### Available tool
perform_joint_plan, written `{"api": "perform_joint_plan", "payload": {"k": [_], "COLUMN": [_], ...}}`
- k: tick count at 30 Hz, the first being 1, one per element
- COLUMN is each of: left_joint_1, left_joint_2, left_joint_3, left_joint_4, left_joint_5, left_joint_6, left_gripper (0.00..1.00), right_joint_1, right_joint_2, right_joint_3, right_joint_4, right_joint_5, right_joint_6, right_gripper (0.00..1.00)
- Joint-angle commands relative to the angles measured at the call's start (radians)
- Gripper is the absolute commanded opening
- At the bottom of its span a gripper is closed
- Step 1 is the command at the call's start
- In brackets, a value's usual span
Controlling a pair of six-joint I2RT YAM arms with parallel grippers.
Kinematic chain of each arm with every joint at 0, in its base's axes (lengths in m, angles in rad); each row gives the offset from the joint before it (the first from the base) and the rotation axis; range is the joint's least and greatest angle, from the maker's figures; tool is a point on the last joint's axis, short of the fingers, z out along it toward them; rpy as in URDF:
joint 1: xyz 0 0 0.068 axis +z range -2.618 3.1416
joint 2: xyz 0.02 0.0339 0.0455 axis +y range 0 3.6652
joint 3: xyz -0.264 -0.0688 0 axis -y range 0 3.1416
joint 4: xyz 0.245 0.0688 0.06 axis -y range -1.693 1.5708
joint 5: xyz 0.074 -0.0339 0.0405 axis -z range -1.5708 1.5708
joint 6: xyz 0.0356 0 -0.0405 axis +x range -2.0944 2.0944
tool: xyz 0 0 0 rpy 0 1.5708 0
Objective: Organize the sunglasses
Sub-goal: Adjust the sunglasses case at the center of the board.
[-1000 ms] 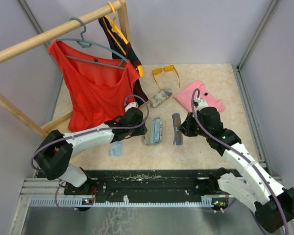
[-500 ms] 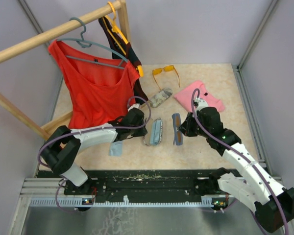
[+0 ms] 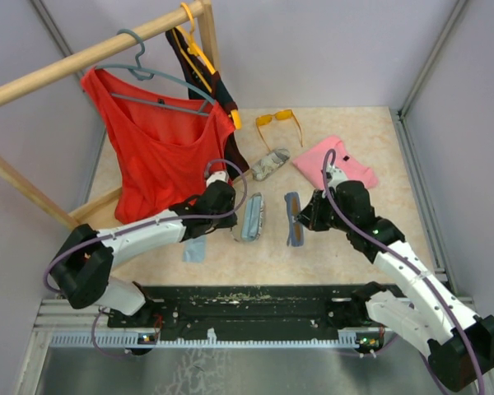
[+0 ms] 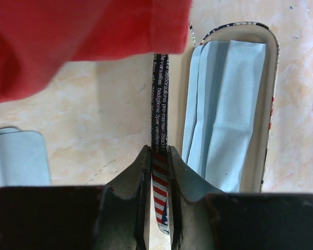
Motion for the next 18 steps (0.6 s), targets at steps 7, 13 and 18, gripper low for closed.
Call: {"api": "perform_joint_plan", "payload": {"k": [7, 13, 18], "left_joint_1": [-0.113, -0.218, -0.278], "left_joint_2": [-0.051, 0.002, 0.08], "left_joint_3": [0.071, 0.155, 0.232], "left_joint_4": [-0.25, -0.394, -0.498], "left_joint_5": [-0.286, -0.426, -0.485], "left_joint_6": [0.051, 0.026, -0.032], "left_gripper": [0.12, 0.12, 0.12], "right_joint_1": [0.009, 0.014, 0.014], "right_joint_2": [-0.011, -0.007, -0.016], "right_joint_3": [-0.023, -0.046, -0.111], "right_joint_4": [0.133, 0.158, 0.261], "right_joint_5": [-0.1, -0.103, -0.089], "right_joint_6": [0.076, 0.12, 0.247], "right_gripper": [0.0, 0.0, 0.0]}}
